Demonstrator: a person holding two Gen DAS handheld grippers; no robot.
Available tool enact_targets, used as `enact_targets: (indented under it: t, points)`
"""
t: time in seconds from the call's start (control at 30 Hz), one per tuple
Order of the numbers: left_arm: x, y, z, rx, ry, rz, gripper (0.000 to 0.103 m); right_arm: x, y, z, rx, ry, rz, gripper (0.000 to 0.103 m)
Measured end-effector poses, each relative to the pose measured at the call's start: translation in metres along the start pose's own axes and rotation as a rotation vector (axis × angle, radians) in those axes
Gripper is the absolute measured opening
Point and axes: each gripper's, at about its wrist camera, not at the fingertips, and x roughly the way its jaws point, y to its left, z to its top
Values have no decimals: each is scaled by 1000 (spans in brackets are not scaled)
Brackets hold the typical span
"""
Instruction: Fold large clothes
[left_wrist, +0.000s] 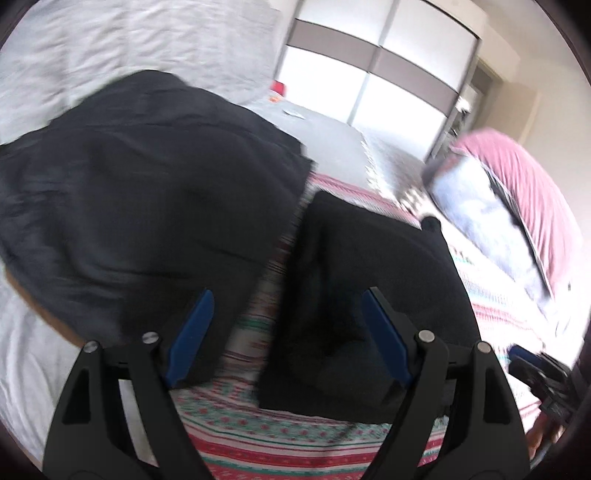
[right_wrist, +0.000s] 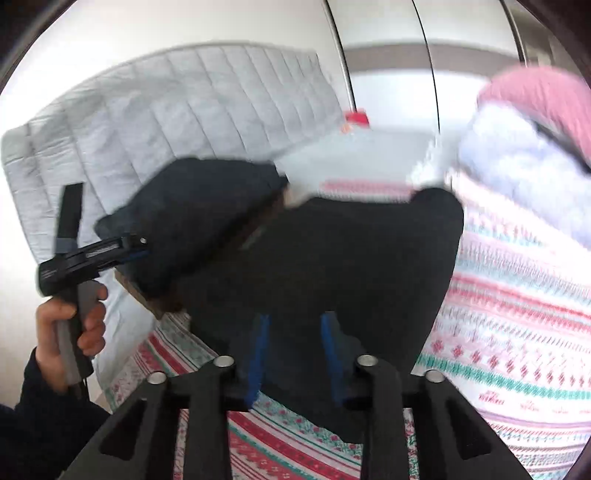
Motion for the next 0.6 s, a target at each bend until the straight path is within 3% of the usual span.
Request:
enact_targets:
  t: [0.07,0.13,0.2,0.3,0.4,0.47,0.53,0.6]
  points:
    - [13,-20,-5,57,24,14,82,32,-4,-10,-9,95,-19,23]
    - [25,-32,-8,109,43,59,75,44,5,-15,-54,125,-51,23]
    - [38,-38,-14,146,85,108,60,56,11,-21,-85,143,-94,23]
    - [57,-37,-22,161,167,141,51,78,9,-31,-72,199,-111,23]
    - [49,-34,-19,145,147,115,50,90,13,-39,-111,202,-131,23]
    - [36,-36,-16,133,110,79,50,91,10,-38,-62,208,-102,23]
    - [26,-40,-15,131,68,-11,50,94,9,-41,-30,218,-65,23]
    - [31,-50,-15,169,62,-14,51,95,8,-43,-27,217,-58,23]
